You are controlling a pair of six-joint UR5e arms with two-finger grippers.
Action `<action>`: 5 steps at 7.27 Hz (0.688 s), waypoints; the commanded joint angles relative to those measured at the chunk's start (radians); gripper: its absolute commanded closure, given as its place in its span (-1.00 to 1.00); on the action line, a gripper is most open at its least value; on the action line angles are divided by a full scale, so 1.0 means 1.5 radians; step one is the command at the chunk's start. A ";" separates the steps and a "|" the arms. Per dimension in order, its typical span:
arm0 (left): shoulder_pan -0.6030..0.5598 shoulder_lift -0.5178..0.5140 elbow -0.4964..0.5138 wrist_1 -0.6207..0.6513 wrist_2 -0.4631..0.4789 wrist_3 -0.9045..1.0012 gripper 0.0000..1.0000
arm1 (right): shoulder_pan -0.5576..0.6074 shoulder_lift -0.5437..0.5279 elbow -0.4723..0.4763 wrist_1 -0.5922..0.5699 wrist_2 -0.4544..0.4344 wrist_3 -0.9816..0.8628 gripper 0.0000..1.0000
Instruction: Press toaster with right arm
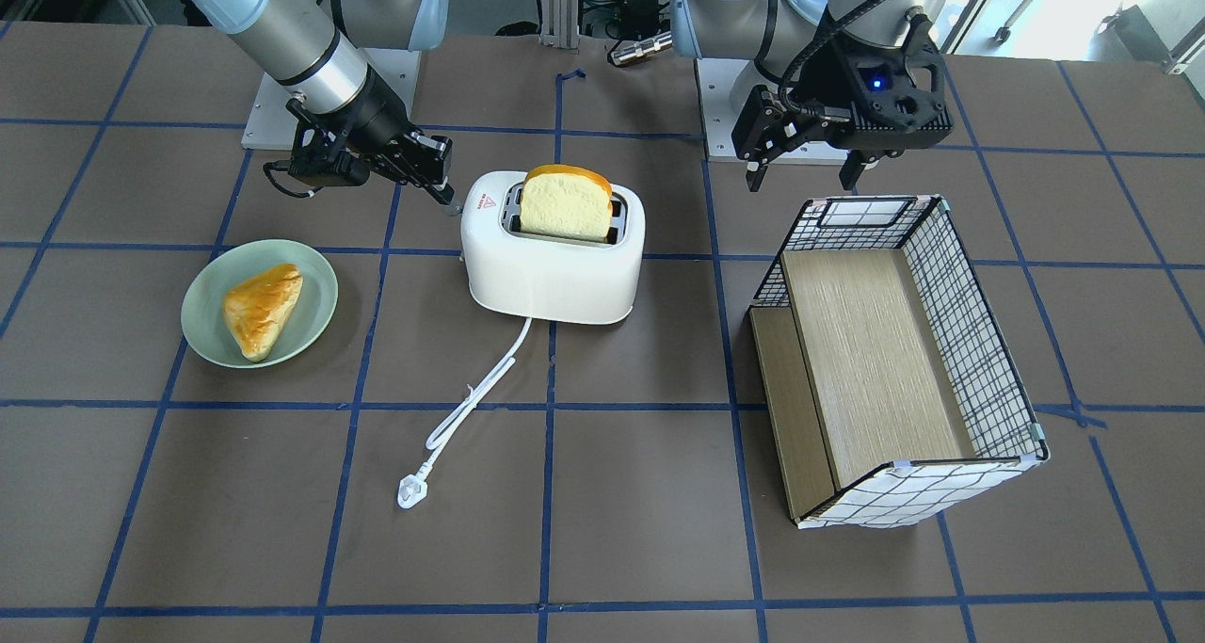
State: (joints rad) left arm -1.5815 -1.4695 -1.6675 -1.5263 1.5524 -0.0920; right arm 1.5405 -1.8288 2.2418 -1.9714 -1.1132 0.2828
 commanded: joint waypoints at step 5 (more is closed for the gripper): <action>0.000 0.000 0.000 0.000 0.000 0.000 -1.00 | 0.002 0.043 0.006 0.004 -0.003 0.003 1.00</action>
State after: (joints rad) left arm -1.5815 -1.4696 -1.6674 -1.5263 1.5524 -0.0920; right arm 1.5429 -1.7781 2.2458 -1.9647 -1.1135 0.2872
